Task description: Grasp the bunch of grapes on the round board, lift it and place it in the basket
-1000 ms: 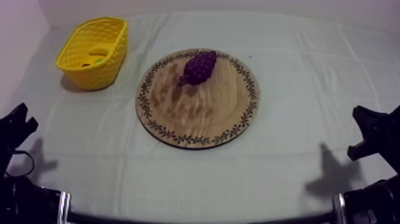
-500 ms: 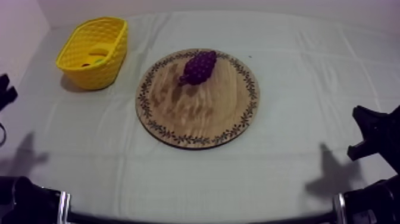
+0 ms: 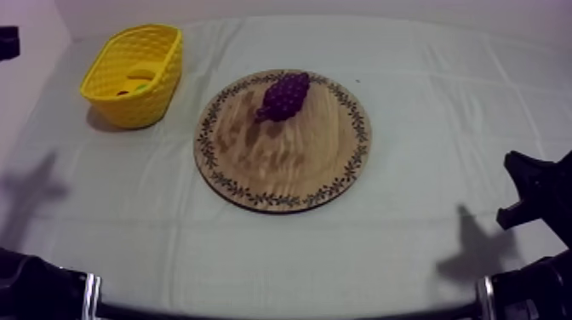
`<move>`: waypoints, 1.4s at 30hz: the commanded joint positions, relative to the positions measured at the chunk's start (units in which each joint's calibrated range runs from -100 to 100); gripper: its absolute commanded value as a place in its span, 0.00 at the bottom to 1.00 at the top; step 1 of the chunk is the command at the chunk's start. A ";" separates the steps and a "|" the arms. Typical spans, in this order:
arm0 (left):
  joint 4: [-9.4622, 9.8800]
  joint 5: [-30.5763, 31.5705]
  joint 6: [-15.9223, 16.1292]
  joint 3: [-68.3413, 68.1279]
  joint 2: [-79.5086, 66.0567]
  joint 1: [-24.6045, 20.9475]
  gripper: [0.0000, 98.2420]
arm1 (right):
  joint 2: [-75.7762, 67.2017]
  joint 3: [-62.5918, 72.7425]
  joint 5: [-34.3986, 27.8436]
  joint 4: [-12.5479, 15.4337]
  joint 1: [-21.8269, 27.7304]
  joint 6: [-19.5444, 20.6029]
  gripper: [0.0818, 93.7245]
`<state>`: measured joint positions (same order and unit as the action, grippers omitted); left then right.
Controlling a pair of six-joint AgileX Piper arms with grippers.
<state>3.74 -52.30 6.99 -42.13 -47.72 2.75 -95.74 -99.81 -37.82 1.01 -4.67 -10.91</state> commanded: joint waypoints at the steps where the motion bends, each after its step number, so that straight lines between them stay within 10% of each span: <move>1: 0.96 -2.99 -0.75 7.95 7.23 2.95 0.00 | -0.01 0.03 0.00 -0.01 0.00 -0.01 0.00; 19: 3.95 -13.89 -7.43 33.11 35.58 19.52 0.00 | -0.01 0.03 0.00 -0.01 0.00 0.00 0.00; 42: 5.37 -19.82 -15.21 47.88 65.98 29.83 0.00 | -0.01 0.03 0.00 -0.01 0.00 0.00 0.00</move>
<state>9.15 -72.05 -8.18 5.08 16.57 32.51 -95.74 -99.81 -37.82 1.01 -4.67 -10.92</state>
